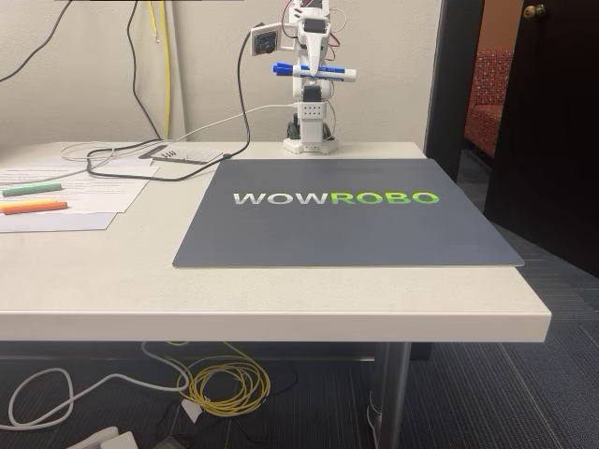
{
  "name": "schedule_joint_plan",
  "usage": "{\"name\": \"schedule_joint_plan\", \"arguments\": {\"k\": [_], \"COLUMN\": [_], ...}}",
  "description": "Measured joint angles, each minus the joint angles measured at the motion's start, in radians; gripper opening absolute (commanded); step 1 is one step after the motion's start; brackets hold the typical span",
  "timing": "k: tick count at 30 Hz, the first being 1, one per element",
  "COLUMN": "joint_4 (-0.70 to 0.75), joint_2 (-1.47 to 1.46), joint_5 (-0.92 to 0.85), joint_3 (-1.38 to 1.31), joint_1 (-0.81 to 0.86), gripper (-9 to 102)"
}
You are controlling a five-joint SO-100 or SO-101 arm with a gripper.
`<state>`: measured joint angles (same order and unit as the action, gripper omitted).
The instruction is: Pick up the blue marker.
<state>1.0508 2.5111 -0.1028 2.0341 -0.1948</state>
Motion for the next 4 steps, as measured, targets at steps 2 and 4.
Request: {"name": "schedule_joint_plan", "arguments": {"k": [2,4], "joint_4": [0.000,0.000], "joint_2": [0.000,0.000], "joint_5": [0.000,0.000], "joint_3": [0.000,0.000], "joint_1": [0.000,0.000], "gripper": [5,5]}}
